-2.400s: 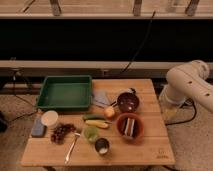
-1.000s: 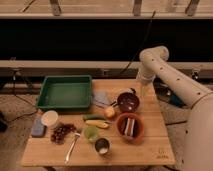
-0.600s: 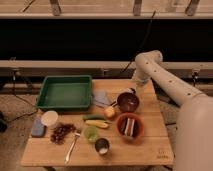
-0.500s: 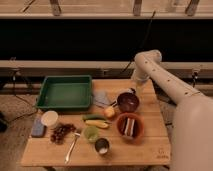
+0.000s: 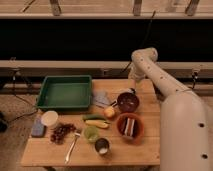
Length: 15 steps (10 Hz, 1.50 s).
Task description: Place brush in paper cup
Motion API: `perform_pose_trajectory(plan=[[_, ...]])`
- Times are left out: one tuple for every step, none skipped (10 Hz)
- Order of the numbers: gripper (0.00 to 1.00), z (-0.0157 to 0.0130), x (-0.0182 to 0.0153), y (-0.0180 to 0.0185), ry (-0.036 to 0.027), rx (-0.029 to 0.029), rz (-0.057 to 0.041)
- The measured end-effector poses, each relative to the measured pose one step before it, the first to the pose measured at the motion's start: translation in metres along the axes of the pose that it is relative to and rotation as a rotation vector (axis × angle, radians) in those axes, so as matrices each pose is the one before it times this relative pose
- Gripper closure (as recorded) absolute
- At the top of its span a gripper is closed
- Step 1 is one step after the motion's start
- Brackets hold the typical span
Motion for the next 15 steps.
perform_pose_trajectory(plan=[[0.35, 0.00891, -0.00242, 0.00260, 0.00116, -0.01401, -0.02611], [0.35, 0.00790, -0.00123, 0.00458, -0.00060, -0.01289, -0.01755], [0.35, 0.00389, 0.00109, 0.00315, 0.00434, -0.00824, -0.01219], [0.35, 0.00507, 0.00161, 0.00382, 0.00255, -0.01210, -0.01417], [0.35, 0.00527, 0.00132, 0.00368, 0.00194, -0.01231, -0.00870], [0.35, 0.00397, -0.00051, 0.00166, -0.00006, -0.00798, -0.00682], [0.35, 0.00682, -0.00137, 0.00255, -0.00044, -0.01749, -0.01173], [0.35, 0.00190, -0.00023, 0.00052, -0.00107, -0.00683, -0.00532], [0.35, 0.00271, -0.00081, 0.00018, -0.00325, -0.01182, -0.00776], [0.35, 0.00159, -0.00084, -0.00120, -0.00247, -0.00910, -0.00794], [0.35, 0.00148, -0.00331, -0.00343, -0.00129, -0.00950, -0.01514], [0.35, 0.00091, -0.00301, -0.00129, -0.00140, -0.00771, -0.01165], [0.40, 0.00198, -0.00524, -0.00222, -0.00053, -0.01206, -0.01739], [0.51, 0.00204, -0.00390, -0.00083, 0.00014, -0.01349, -0.01650], [0.62, 0.00237, -0.00217, 0.00141, 0.00116, -0.01497, -0.01072]])
